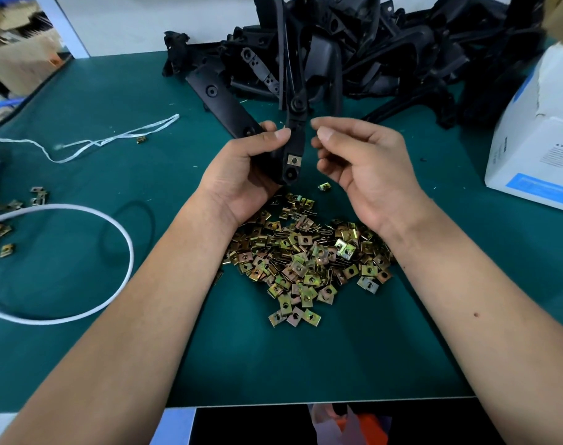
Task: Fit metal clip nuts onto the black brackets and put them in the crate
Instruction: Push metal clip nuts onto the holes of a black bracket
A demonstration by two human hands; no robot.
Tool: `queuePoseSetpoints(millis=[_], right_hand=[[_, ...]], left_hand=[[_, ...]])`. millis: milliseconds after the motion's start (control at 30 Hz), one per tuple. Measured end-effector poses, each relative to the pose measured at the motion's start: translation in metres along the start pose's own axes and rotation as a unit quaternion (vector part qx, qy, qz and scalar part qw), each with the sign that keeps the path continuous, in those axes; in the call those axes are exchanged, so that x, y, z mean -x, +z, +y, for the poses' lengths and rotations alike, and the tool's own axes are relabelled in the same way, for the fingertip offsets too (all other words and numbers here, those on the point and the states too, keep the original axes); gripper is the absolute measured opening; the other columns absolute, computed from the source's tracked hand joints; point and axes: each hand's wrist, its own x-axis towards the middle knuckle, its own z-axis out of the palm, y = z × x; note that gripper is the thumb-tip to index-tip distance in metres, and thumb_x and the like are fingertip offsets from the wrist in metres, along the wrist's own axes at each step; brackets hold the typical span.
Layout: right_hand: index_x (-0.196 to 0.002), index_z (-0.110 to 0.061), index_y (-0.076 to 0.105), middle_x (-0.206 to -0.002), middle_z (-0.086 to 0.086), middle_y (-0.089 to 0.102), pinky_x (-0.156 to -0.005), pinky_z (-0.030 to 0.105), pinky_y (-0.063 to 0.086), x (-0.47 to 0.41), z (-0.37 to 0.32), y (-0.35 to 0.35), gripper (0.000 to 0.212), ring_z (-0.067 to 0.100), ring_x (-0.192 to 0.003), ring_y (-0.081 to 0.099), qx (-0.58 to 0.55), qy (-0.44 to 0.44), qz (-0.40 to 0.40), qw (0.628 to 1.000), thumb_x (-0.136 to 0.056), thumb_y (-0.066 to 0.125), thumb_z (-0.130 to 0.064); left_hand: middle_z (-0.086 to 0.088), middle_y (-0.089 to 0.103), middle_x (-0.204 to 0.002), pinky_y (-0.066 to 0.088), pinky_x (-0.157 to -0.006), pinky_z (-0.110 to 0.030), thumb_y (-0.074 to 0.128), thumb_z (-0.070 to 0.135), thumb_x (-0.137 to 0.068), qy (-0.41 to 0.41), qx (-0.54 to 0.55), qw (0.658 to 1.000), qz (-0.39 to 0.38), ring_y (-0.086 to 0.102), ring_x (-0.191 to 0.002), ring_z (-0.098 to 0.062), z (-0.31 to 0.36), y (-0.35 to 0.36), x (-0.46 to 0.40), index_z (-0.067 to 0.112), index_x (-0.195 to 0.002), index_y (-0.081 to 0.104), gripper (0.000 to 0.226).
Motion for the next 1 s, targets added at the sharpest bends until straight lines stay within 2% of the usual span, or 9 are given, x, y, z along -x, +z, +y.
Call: queuePoseSetpoints(millis=[100,167,233,333,400,500,633,867,1000], right_hand=[[-0.107,-0.008,0.075,-0.084,0.005,0.070,-0.069,0.026,0.056,-0.0003,0.0028,0.0021,0.022,0.015,-0.075,0.065,0.054,-0.015,0.012,0.998,-0.089,0.072,0.005],[-0.105,-0.007,0.073,-0.083,0.005,0.070,-0.069,0.027,0.056,-0.0008,0.0036,0.0025,0.022,0.015,-0.073,0.065,0.059,-0.012,0.026,0.998,-0.087,0.074,0.005],[-0.101,-0.008,0.076,-0.085,0.004,0.072,-0.068,0.026,0.056,-0.0010,0.0035,0.0020,0.019,0.013,-0.073,0.065,0.056,-0.011,0.027,0.998,-0.088,0.072,0.005],[-0.099,-0.011,0.080,-0.087,0.004,0.074,-0.070,0.024,0.056,-0.0012,0.0030,0.0005,0.021,0.013,-0.074,0.065,0.040,-0.007,0.028,0.999,-0.090,0.070,0.005],[-0.098,-0.011,0.081,-0.087,0.005,0.075,-0.070,0.023,0.056,-0.0013,0.0028,0.0002,0.021,0.013,-0.073,0.065,0.033,-0.007,0.027,0.999,-0.090,0.070,0.005],[-0.096,-0.009,0.079,-0.087,0.006,0.074,-0.070,0.023,0.055,-0.0014,0.0030,0.0012,0.018,0.013,-0.073,0.065,0.040,-0.007,0.026,0.999,-0.089,0.071,0.005],[-0.093,-0.007,0.077,-0.083,0.006,0.072,-0.068,0.023,0.054,-0.0023,0.0021,0.0002,0.013,0.013,-0.071,0.064,0.048,-0.007,0.026,0.999,-0.087,0.074,0.005],[-0.093,-0.006,0.076,-0.080,0.004,0.072,-0.066,0.022,0.053,-0.0022,0.0027,-0.0005,0.013,0.011,-0.069,0.063,0.045,-0.010,0.017,0.999,-0.088,0.073,0.006],[-0.092,-0.006,0.077,-0.082,0.005,0.071,-0.067,0.023,0.054,-0.0026,0.0024,-0.0012,0.014,0.012,-0.070,0.063,0.043,-0.005,0.014,0.999,-0.089,0.071,0.007]], left_hand=[[0.001,0.060,-0.101,0.058,-0.069,-0.031,0.071,0.004,-0.076,-0.002,-0.005,1.000,0.003,0.065,-0.087,-0.019,-0.0005,-0.0006,-0.0007,0.020,-0.089,0.055,0.026],[0.001,0.064,-0.091,0.058,-0.068,-0.030,0.070,0.004,-0.077,-0.002,-0.012,1.000,-0.003,0.067,-0.082,-0.018,-0.0007,-0.0010,-0.0009,0.019,-0.089,0.055,0.025],[0.000,0.064,-0.088,0.059,-0.077,-0.033,0.069,0.005,-0.079,0.002,-0.017,1.000,-0.008,0.067,-0.085,-0.020,-0.0006,-0.0007,-0.0009,0.018,-0.090,0.054,0.023],[-0.003,0.063,-0.096,0.055,-0.094,-0.041,0.070,0.006,-0.079,0.005,-0.027,1.000,-0.004,0.064,-0.096,-0.024,-0.0011,-0.0013,-0.0016,0.018,-0.095,0.054,0.025],[-0.003,0.062,-0.098,0.055,-0.094,-0.041,0.070,0.006,-0.078,0.004,-0.031,0.999,-0.003,0.064,-0.098,-0.024,-0.0014,-0.0014,-0.0018,0.018,-0.095,0.054,0.026],[-0.001,0.065,-0.091,0.057,-0.086,-0.038,0.071,0.007,-0.078,0.003,-0.033,0.999,-0.006,0.067,-0.088,-0.021,-0.0011,-0.0025,-0.0019,0.018,-0.093,0.055,0.024],[0.002,0.068,-0.081,0.056,-0.088,-0.038,0.068,0.005,-0.084,0.003,-0.034,0.999,-0.005,0.069,-0.083,-0.019,-0.0006,-0.0039,-0.0024,0.018,-0.090,0.055,0.020],[-0.002,0.066,-0.091,0.052,-0.100,-0.044,0.071,0.006,-0.079,-0.004,-0.047,0.999,-0.001,0.067,-0.091,-0.022,-0.0005,-0.0046,-0.0025,0.018,-0.089,0.056,0.022],[-0.006,0.064,-0.100,0.048,-0.105,-0.046,0.068,0.005,-0.084,-0.012,-0.072,0.997,0.002,0.062,-0.101,-0.026,0.0004,-0.0048,-0.0016,0.017,-0.094,0.054,0.021]])
